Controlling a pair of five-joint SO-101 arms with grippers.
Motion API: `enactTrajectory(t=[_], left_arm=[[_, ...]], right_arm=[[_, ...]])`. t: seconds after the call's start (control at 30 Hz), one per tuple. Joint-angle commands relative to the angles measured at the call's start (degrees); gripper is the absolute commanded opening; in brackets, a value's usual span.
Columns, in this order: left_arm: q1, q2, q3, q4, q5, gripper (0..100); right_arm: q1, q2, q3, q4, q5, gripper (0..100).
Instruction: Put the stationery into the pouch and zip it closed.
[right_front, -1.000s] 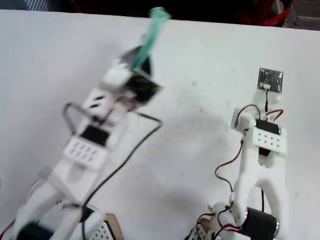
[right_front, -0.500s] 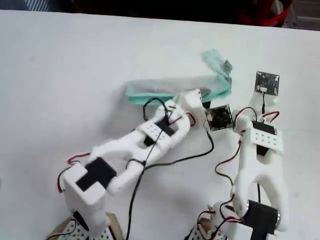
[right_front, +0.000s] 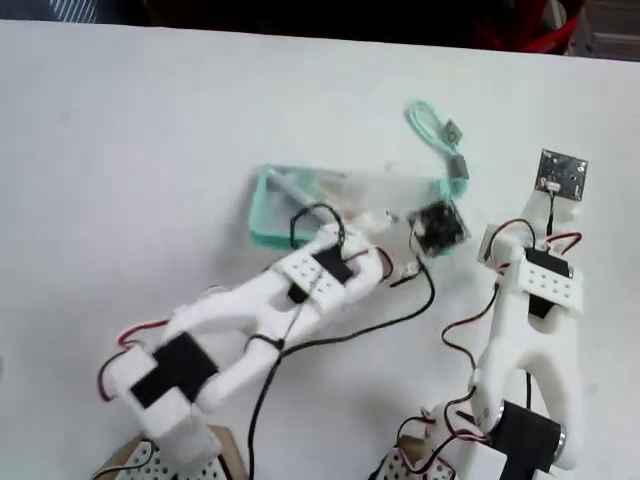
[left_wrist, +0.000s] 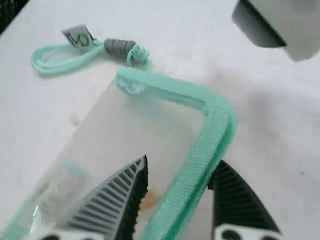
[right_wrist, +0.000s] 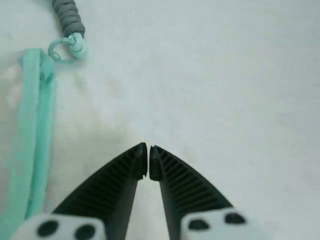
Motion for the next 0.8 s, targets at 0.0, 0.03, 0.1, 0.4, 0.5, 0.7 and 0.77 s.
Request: enactTrajectory(t=[0.0,0.03,0.1,0.4,0.5,0.7,0.77], left_arm=[[0.3,-9.8,-11.5,28.1,6.4,23],[0.3,-11.1,-13.5,32.0,6.0,23],[0.4,-13.6,-16.6,38.5,4.7,23],[-1.1,-33.4,-33.2,61.6,3.3,22],[-5.6,-42.9,-40.3,62.9,3.3,23],[-17.7,-56.5,-45.8,63.9,-0.8,23],[-23.6,-58.4,-43.6,67.3,-2.7,23]], right_arm=[[0.3,-0.7,-1.5,-0.1,-0.6,2.1],[0.3,-0.7,-1.5,-0.1,-0.6,2.1],[0.3,-0.5,-1.5,-0.1,-0.6,2.1],[0.4,-0.3,-1.5,-0.1,-0.6,2.1],[0.3,-0.3,-1.3,-0.1,-0.6,2.1],[-0.1,-0.4,-1.2,0.4,-0.4,2.1],[-0.8,-0.8,-1.7,4.2,0.0,2.1]])
